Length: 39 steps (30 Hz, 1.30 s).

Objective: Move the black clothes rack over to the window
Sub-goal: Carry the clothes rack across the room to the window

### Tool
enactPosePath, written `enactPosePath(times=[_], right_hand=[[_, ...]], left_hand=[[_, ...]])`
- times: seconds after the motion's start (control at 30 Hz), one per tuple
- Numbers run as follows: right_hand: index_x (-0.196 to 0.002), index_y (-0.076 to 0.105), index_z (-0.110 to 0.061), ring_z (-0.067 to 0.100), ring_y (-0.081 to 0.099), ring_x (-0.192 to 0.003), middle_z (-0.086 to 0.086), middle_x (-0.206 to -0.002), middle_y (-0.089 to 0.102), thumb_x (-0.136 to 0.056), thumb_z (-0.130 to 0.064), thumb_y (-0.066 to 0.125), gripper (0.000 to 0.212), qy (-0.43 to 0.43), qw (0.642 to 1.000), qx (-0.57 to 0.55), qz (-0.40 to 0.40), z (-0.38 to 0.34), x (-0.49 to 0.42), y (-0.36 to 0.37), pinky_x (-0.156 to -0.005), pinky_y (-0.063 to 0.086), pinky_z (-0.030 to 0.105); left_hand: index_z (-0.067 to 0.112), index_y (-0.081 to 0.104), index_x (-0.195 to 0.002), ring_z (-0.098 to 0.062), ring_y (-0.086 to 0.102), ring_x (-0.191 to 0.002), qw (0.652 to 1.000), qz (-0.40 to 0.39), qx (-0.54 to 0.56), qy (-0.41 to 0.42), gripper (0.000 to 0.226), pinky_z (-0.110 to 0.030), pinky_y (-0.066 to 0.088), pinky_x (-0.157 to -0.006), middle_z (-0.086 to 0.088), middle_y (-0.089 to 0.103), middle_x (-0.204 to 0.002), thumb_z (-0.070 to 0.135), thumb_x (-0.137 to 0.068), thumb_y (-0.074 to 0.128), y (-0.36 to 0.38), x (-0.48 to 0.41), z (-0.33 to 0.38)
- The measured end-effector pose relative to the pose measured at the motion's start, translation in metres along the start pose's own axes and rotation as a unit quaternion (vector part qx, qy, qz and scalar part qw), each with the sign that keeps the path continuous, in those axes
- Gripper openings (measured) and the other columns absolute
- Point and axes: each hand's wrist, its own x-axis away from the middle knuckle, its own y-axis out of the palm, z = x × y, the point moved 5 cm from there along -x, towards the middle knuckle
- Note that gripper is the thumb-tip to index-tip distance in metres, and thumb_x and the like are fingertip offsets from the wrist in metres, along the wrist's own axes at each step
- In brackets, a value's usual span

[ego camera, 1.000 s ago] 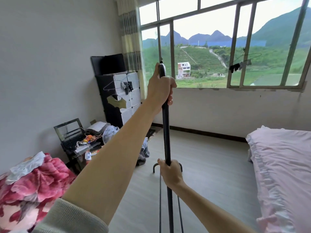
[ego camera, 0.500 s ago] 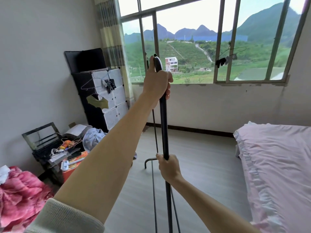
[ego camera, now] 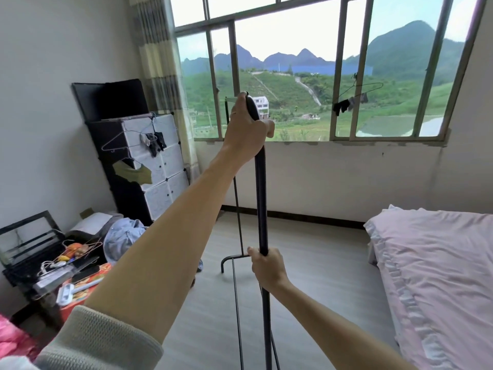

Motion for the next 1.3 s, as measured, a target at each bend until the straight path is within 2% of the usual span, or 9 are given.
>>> enactPosePath(times=[0.2,0.33,0.47,0.63,0.73,0.83,1.07,1.17,1.3], right_hand=[[-0.046,0.028,-0.026,0.015,0.024,-0.04,-0.008,-0.04,0.027,-0.086,-0.017,0.058,0.051,0.0,1.0,-0.005,0.0,0.004,-0.061,-0.007,-0.045,0.018,0.032],[-0.049,0.029,-0.025,0.016,0.025,-0.041,-0.003,-0.044,0.028,-0.086,-0.019,0.059,0.048,0.003,1.0,-0.01,-0.004,0.01,-0.104,-0.019,-0.045,0.019,0.033],[-0.044,0.03,-0.027,0.015,0.026,-0.039,-0.007,-0.041,0.03,-0.083,-0.017,0.059,0.05,0.012,0.999,-0.033,-0.038,0.012,-0.146,-0.03,-0.043,0.018,0.03],[-0.052,0.033,-0.024,0.011,0.027,-0.035,-0.009,-0.04,0.031,-0.074,-0.022,0.064,0.038,0.036,0.993,-0.045,-0.108,0.022,-0.204,-0.047,-0.036,0.021,0.023],[-0.054,0.036,-0.023,0.011,0.028,-0.035,-0.01,-0.04,0.033,-0.071,-0.028,0.063,0.032,0.04,0.989,-0.038,-0.137,0.023,-0.234,-0.06,-0.036,0.022,0.024],[-0.057,0.038,-0.022,0.011,0.028,-0.036,-0.01,-0.041,0.033,-0.071,-0.029,0.064,0.03,0.044,0.986,-0.03,-0.158,0.024,-0.264,-0.075,-0.038,0.021,0.026],[-0.056,0.038,-0.019,0.011,0.029,-0.035,-0.004,-0.046,0.035,-0.086,-0.011,0.064,0.04,0.042,0.984,-0.035,-0.172,0.025,-0.339,-0.114,-0.036,0.023,0.025],[-0.055,0.035,-0.021,0.012,0.027,-0.038,-0.003,-0.046,0.033,-0.086,-0.008,0.062,0.043,0.036,0.985,-0.033,-0.163,0.031,-0.377,-0.128,-0.039,0.02,0.027],[-0.054,0.033,-0.021,0.012,0.026,-0.036,-0.004,-0.044,0.032,-0.083,-0.01,0.061,0.042,0.037,0.985,-0.044,-0.16,0.034,-0.426,-0.142,-0.041,0.019,0.026]], left_hand=[[0.019,0.018,-0.156,-0.043,0.05,-0.123,0.999,-0.007,0.037,-0.001,0.094,-0.031,0.043,-0.065,-0.018,0.037,-0.148,0.012,-0.073,0.061,0.025,-0.054,-0.026],[0.021,0.013,-0.158,-0.044,0.054,-0.121,0.999,-0.009,0.044,-0.001,0.101,-0.035,0.046,-0.071,-0.021,0.044,-0.147,0.019,-0.066,0.055,0.05,-0.085,-0.035],[0.017,0.018,-0.157,-0.032,0.052,-0.111,1.0,0.011,0.022,0.019,0.095,-0.024,0.038,-0.064,-0.016,0.041,-0.151,0.019,-0.07,0.057,0.071,-0.117,-0.044],[0.019,0.016,-0.158,-0.022,0.047,-0.121,0.998,0.045,-0.018,0.028,0.088,-0.021,0.039,-0.074,-0.007,0.035,-0.156,0.017,-0.083,0.061,0.101,-0.163,-0.061],[0.017,0.013,-0.159,-0.009,0.043,-0.11,0.998,0.049,-0.011,0.032,0.087,0.001,0.035,-0.058,-0.006,0.029,-0.161,0.012,-0.086,0.06,0.122,-0.186,-0.067],[0.016,0.012,-0.159,-0.009,0.036,-0.121,0.998,0.055,-0.014,0.034,0.086,0.009,0.031,-0.055,-0.006,0.026,-0.163,0.012,-0.089,0.06,0.144,-0.21,-0.072],[0.022,0.01,-0.16,-0.01,0.034,-0.122,0.997,0.066,-0.031,0.032,0.09,-0.003,0.03,-0.064,-0.003,0.026,-0.162,0.021,-0.086,0.063,0.195,-0.274,-0.092],[0.023,0.011,-0.16,-0.019,0.032,-0.143,0.996,0.059,-0.048,0.041,0.094,-0.014,0.032,-0.086,0.0,0.023,-0.165,0.033,-0.083,0.064,0.218,-0.305,-0.106],[0.022,0.012,-0.159,-0.017,0.028,-0.148,0.995,0.049,-0.071,0.055,0.101,-0.027,0.027,-0.101,0.002,0.025,-0.165,0.046,-0.076,0.064,0.237,-0.347,-0.12]])
